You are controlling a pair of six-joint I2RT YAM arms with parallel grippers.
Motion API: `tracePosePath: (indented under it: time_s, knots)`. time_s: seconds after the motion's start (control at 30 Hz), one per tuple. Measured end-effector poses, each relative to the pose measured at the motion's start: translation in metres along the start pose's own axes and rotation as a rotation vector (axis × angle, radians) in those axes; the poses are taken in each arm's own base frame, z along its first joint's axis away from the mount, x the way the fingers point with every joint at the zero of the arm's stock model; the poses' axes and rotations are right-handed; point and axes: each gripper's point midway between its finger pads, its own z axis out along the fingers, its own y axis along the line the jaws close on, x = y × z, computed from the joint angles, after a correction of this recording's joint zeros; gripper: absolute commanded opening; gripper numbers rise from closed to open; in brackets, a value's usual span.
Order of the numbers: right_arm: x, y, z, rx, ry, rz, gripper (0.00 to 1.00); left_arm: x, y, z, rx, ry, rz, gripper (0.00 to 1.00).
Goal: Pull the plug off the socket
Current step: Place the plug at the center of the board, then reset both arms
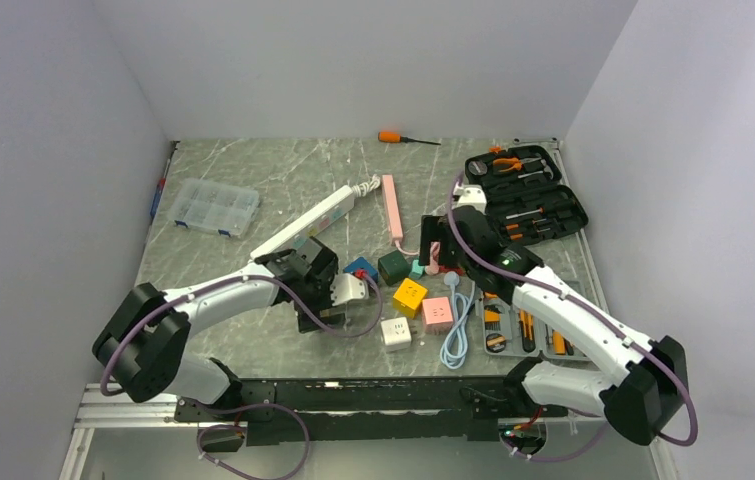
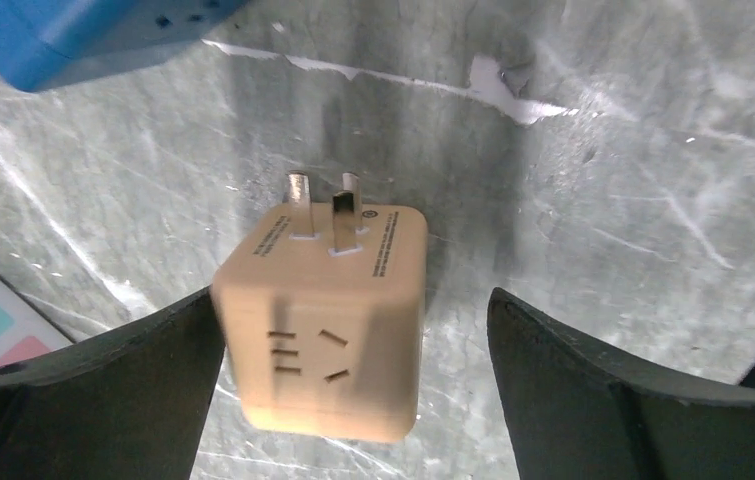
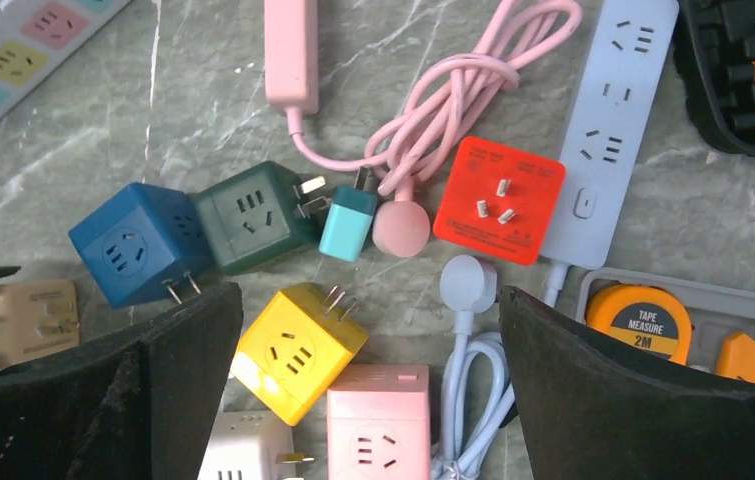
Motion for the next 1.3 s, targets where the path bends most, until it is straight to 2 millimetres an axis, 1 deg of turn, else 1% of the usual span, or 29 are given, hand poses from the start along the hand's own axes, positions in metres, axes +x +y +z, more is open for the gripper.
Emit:
tracePosePath:
  time_s: [0.1, 0.13, 0.2, 0.27, 0.33, 0.43, 0.5, 0.53, 0.57, 0.63, 0.7, 0.73, 0.8, 0.93, 1.03, 1.1, 1.17, 1.23, 1.3]
  knots:
    - [-0.005, -0.010, -0.001, -0.001, -0.008, 0.041, 1.00, -0.010, 0.002, -0.013, 0.032, -0.008, -0.048, 0.99]
    - [-0.007, -0.014, -0.001, -0.003, -0.009, 0.056, 1.00, -0.015, 0.005, -0.021, 0.038, -0.016, -0.076, 0.99]
    - [-0.012, -0.024, 0.000, 0.003, -0.012, 0.091, 1.00, -0.026, 0.019, -0.037, 0.023, -0.033, -0.137, 0.99]
    - [-0.016, -0.037, 0.003, 0.016, -0.008, 0.129, 1.00, -0.033, 0.034, -0.054, 0.000, -0.050, -0.190, 0.99]
    - [-0.022, -0.055, 0.006, 0.036, -0.005, 0.185, 1.00, -0.037, 0.055, -0.075, -0.032, -0.075, -0.260, 0.99]
    - [-0.038, -0.093, 0.007, 0.089, -0.025, 0.307, 1.00, -0.035, 0.093, -0.113, -0.080, -0.141, -0.398, 0.99]
    - [-0.046, -0.118, 0.005, 0.122, -0.045, 0.393, 1.00, -0.022, 0.122, -0.143, -0.121, -0.205, -0.526, 0.99]
    - [-0.049, -0.133, 0.004, 0.144, -0.057, 0.446, 1.00, -0.014, 0.134, -0.156, -0.137, -0.233, -0.584, 0.99]
    - [-0.050, -0.143, 0.003, 0.163, -0.062, 0.477, 1.00, -0.003, 0.147, -0.170, -0.157, -0.267, -0.654, 0.99]
    - [-0.050, -0.168, 0.000, 0.230, -0.077, 0.540, 1.00, 0.024, 0.169, -0.195, -0.206, -0.328, -0.787, 0.99]
    - [-0.046, -0.183, -0.001, 0.297, -0.083, 0.570, 1.00, 0.053, 0.179, -0.206, -0.253, -0.344, -0.887, 0.99]
    - [-0.044, -0.190, -0.001, 0.334, -0.089, 0.577, 1.00, 0.067, 0.181, -0.208, -0.271, -0.347, -0.941, 0.99]
    - [-0.037, -0.202, 0.002, 0.393, -0.112, 0.576, 1.00, 0.090, 0.179, -0.202, -0.287, -0.341, -1.024, 0.99]
    - [-0.004, -0.222, 0.013, 0.494, -0.126, 0.566, 1.00, 0.121, 0.170, -0.181, -0.294, -0.331, -1.160, 0.99]
    - [0.013, -0.234, 0.021, 0.537, -0.149, 0.531, 1.00, 0.139, 0.170, -0.176, -0.313, -0.337, -1.242, 1.00]
    - [0.016, -0.238, 0.025, 0.548, -0.159, 0.505, 1.00, 0.150, 0.179, -0.176, -0.347, -0.347, -1.284, 0.99]
    - [0.010, -0.243, 0.032, 0.561, -0.182, 0.482, 1.00, 0.160, 0.187, -0.174, -0.377, -0.348, -1.313, 0.99]
    - [0.007, -0.249, 0.040, 0.578, -0.192, 0.463, 1.00, 0.170, 0.192, -0.164, -0.410, -0.345, -1.342, 0.99]
    - [0.005, -0.253, 0.045, 0.592, -0.203, 0.444, 1.00, 0.178, 0.188, -0.149, -0.427, -0.335, -1.377, 0.99]
